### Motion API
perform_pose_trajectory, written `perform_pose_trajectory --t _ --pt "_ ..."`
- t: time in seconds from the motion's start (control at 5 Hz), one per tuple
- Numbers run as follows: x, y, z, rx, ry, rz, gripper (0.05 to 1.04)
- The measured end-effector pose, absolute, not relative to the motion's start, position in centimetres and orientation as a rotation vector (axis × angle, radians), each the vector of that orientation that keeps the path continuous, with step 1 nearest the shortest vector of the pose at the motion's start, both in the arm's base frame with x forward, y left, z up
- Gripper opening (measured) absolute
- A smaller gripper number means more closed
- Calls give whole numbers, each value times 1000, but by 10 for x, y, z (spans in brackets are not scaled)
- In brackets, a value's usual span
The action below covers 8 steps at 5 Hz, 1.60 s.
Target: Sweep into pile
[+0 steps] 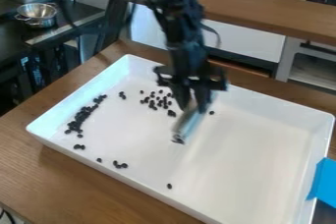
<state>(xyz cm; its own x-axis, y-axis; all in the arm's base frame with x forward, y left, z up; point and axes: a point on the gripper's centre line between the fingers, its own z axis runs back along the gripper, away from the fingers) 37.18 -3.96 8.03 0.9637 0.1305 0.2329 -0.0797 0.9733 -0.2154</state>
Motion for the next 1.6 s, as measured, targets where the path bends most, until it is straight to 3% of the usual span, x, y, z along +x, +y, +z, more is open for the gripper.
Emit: perform_pose_trajectory --t 0.2,0.6,1.0,1.6 --pt "381 -68 62 -180 -238 83 338" --pt "408 -70 41 -141 -221 109 338" --pt "421 -14 43 -147 -226 217 338" --pt "403 48 29 -126 -254 229 338"
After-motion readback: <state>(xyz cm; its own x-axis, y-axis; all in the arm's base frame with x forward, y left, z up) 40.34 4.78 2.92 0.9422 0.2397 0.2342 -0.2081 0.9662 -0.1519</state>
